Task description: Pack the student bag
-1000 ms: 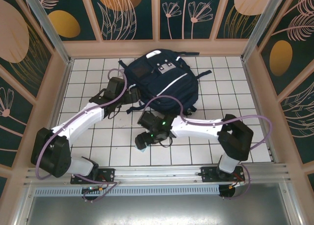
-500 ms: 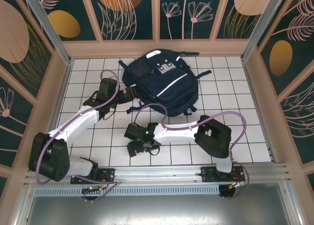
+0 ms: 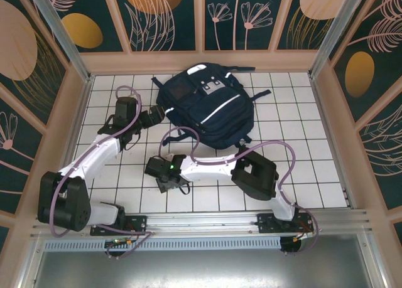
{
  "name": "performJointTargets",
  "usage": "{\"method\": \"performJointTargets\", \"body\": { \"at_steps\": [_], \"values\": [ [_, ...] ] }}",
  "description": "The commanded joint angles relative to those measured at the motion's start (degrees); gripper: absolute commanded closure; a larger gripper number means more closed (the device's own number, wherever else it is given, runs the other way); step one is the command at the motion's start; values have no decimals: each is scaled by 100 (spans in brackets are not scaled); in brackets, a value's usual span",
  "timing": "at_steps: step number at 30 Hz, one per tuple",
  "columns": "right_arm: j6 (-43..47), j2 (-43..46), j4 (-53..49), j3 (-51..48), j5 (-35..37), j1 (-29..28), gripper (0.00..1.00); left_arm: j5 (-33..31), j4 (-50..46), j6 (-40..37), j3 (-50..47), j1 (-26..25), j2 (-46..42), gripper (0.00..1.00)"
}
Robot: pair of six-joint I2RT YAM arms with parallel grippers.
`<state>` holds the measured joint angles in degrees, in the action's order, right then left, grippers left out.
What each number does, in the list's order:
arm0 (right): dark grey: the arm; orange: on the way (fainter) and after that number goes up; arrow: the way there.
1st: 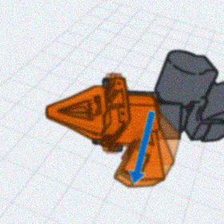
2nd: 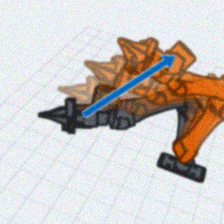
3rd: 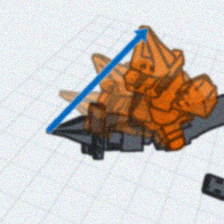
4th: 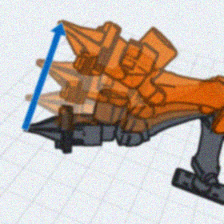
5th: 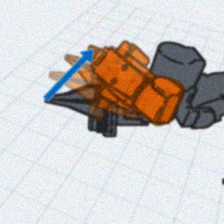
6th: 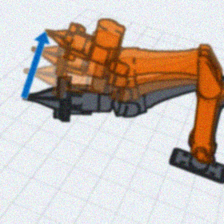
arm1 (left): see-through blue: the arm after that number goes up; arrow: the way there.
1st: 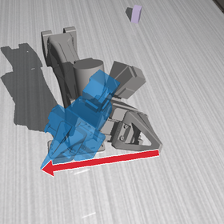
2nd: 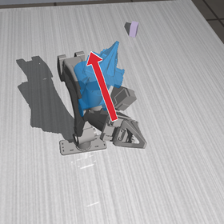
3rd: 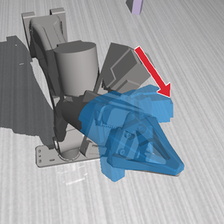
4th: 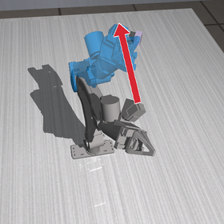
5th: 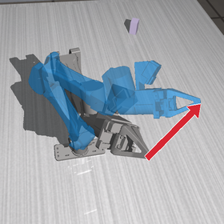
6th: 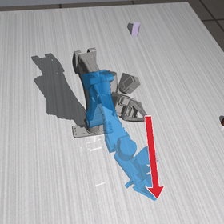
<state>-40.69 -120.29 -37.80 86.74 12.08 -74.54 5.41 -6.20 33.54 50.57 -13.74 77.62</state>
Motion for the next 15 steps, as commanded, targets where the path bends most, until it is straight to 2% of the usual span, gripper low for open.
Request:
{"method": "performJointTargets", "body": {
  "at_steps": [1,3,6,10,15],
  "values": [
    [-121,19,-254,-254,283,-44,29,116,145,91,66,7,61,2],
    [-143,97,-196,-386,222,-43,39,62,120,65,85,11,49,2],
    [-150,223,-156,-527,120,-27,48,-16,65,47,127,11,44,1],
    [-58,488,-77,-730,-39,92,52,29,70,90,205,8,148,1],
    [142,1208,179,-944,-287,427,52,323,78,134,464,11,338,1]
  ]
}}
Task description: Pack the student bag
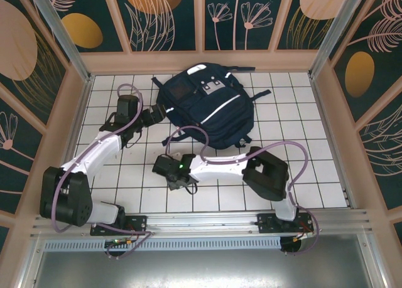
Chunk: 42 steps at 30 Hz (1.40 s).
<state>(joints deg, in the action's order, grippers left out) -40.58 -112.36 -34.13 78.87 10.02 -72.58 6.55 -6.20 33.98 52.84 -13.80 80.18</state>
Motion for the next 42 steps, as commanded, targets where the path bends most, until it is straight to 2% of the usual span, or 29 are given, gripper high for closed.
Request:
{"method": "performJointTargets", "body": {
  "at_steps": [1,5,11,14,18,22,27,32,42],
  "values": [
    [200,604,-150,-169,-149,316,52,232,104,109,253,9,92,1],
    [429,1317,19,-319,-445,766,52,365,406,203,254,5,-10,1],
    [888,2429,223,-667,-887,1879,51,805,774,311,495,-62,62,2],
    [1134,2905,251,-885,-888,2655,51,785,661,110,820,-336,323,6],
    [1360,3448,522,-1332,-1312,3750,50,435,335,-303,1366,-837,826,9],
    [1436,3836,869,-1732,-1679,4656,51,410,295,-313,1643,-975,1203,9],
    [1669,3835,919,-1838,-1805,5171,50,299,179,-498,1862,-1110,1395,12],
    [1752,3892,1054,-2091,-2103,5774,50,-374,-595,-1541,2458,-1834,1953,21],
    [1736,4184,1304,-2587,-2687,6705,51,-1501,-1015,-2497,3285,-2987,2968,20]
  ]
}}
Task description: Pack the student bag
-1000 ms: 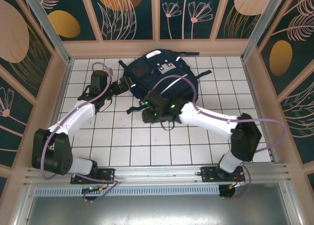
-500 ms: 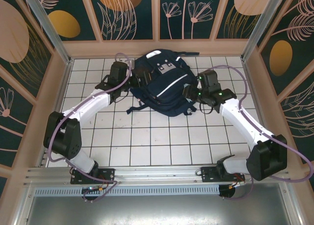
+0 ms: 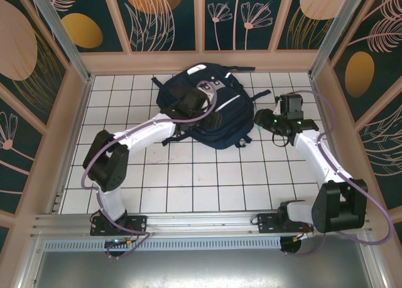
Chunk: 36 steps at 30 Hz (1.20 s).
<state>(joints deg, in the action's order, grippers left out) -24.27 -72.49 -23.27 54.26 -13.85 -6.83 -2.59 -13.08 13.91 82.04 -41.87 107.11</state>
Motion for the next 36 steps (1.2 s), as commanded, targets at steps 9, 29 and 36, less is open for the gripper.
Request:
{"method": "performJointTargets", "body": {
  "at_steps": [9,29,36],
  "values": [
    [45,323,311,-321,-463,243,51,-1475,-773,-768,1279,-526,1224,28],
    [-403,17,926,-302,-915,127,51,-819,-1168,-539,2176,-437,876,100],
    [-1087,-575,1764,-300,-1072,-345,51,-93,-871,46,2032,-155,684,100]
  ]
}}
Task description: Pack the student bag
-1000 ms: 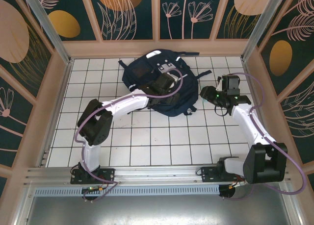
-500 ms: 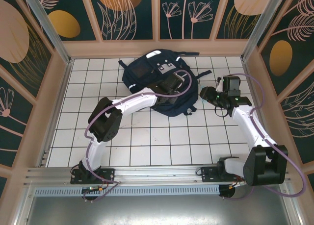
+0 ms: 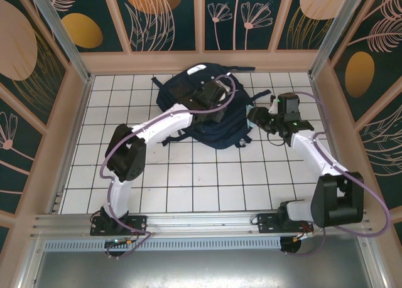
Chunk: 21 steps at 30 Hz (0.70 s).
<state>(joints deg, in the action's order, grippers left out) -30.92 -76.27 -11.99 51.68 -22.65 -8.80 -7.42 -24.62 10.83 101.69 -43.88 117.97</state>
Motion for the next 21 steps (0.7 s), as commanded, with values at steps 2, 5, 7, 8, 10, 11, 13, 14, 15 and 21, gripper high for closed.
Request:
{"method": "performJointTargets", "body": {
  "at_steps": [2,5,7,8,10,11,13,14,15,21],
  "values": [
    [-554,-450,838,52,-91,-331,51,428,373,402,-13,56,-476,100],
    [-609,-888,849,351,114,-529,51,479,449,512,-71,93,-537,100],
    [-602,-1191,714,568,237,-604,52,514,488,577,-114,117,-563,100],
    [-585,-1333,641,659,320,-651,52,518,523,617,-154,123,-583,100],
    [-573,-1523,619,772,428,-715,52,572,626,695,-233,142,-625,100],
    [-601,-1592,680,803,399,-746,52,627,678,724,-275,151,-652,100],
    [-676,-1731,794,873,320,-822,52,691,754,780,-327,152,-671,100],
    [-703,-1808,795,945,306,-874,52,700,774,809,-342,154,-683,100],
    [-720,-1862,779,1018,342,-932,52,706,783,826,-351,165,-695,100],
    [-817,-2402,578,1659,632,-1323,51,745,787,943,-403,225,-744,100]
  ]
}}
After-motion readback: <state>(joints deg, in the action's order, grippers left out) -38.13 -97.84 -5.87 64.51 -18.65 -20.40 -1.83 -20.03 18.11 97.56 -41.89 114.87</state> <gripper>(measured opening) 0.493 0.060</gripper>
